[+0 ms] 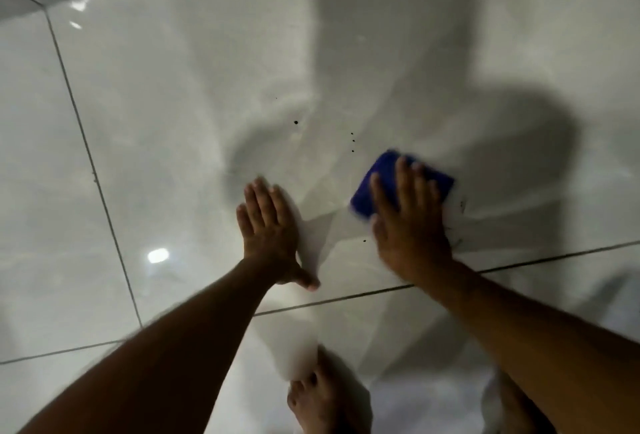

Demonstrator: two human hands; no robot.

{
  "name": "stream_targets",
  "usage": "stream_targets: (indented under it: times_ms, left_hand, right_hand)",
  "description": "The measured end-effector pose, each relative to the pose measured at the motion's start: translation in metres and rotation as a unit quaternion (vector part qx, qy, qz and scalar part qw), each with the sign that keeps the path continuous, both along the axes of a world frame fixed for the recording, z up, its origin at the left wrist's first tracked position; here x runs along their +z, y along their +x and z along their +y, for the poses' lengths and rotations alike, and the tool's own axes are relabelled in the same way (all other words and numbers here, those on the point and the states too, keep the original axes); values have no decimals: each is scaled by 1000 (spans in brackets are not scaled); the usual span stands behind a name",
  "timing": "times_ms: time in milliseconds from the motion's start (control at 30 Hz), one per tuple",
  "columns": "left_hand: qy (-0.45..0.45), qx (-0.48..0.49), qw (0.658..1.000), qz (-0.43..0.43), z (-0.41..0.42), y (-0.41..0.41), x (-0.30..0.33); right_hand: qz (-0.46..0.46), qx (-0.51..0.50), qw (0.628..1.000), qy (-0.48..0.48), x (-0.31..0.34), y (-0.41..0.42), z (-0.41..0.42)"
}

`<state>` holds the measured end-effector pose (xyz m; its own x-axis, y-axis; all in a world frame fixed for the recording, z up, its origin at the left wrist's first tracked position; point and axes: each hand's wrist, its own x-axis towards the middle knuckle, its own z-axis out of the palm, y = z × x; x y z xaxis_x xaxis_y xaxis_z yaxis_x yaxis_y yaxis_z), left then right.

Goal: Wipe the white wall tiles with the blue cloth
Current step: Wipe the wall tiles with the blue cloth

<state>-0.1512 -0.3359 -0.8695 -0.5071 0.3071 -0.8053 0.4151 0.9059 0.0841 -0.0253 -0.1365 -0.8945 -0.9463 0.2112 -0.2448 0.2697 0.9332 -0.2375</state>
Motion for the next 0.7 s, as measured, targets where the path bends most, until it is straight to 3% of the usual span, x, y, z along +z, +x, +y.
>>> stream_targets:
  times_ms: [33,100,167,200,233,300,333,367,400,433,467,500,533,567,600,633,667,700]
  left_hand:
    - [4,2,1000,-2,-1,-1,2]
    - [-1,-2,1000,-2,0,-1,6]
    - [-4,0,1000,-5,1,-2,5]
    - [-5,3,1000,-5,1,-3,5]
    - [-7,6,1000,-7,2,-3,4]
    - [-10,6,1000,-13,1,-4,3]
    - [-12,3,1000,-14,0,-3,3]
    - [-13,-1,1000,-14,0,-3,3]
    - [-12,1,1000,-16,0,-3,4]
    - [-10,3,1000,-19,1,-3,6]
    - [-7,0,1000,-21,1,-3,7]
    - [-8,-3,1000,-23,2,-3,9]
    - [-12,-4,1000,-23,1,-3,11]
    - [-17,-3,1000,-23,2,-3,12]
    - [-23,0,999,-25,3,-3,11]
    - [-31,1,999,-26,4,-2,11]
    - [-41,2,999,-27,6,-2,11]
    - [-49,5,998,-26,7,-2,11]
  right_hand:
    - [-8,146,989,-10,3,22,-4]
    - [-66,423,903,-32,13,54,18]
    - [-48,550,834,-18,11,42,59]
    - [-20,533,846,5,6,28,75]
    - [1,459,888,23,1,16,86]
    - [22,176,983,41,-2,3,77]
    - [22,1,999,36,-3,5,56]
    - [14,-134,990,27,-4,11,28]
    - [2,-199,980,23,-1,21,0]
    - [-12,-176,984,8,2,30,-21]
    - [-19,-64,998,-8,4,44,-30]
    - [-19,113,993,-16,5,59,-21]
    - [-10,273,962,-11,4,67,8]
    - [-11,358,934,3,4,70,45]
    - [-7,351,936,23,1,71,77]
    - [-6,258,965,37,-2,71,99]
    - [-13,99,994,52,-2,70,102]
    - [-14,-85,994,70,-2,66,83]
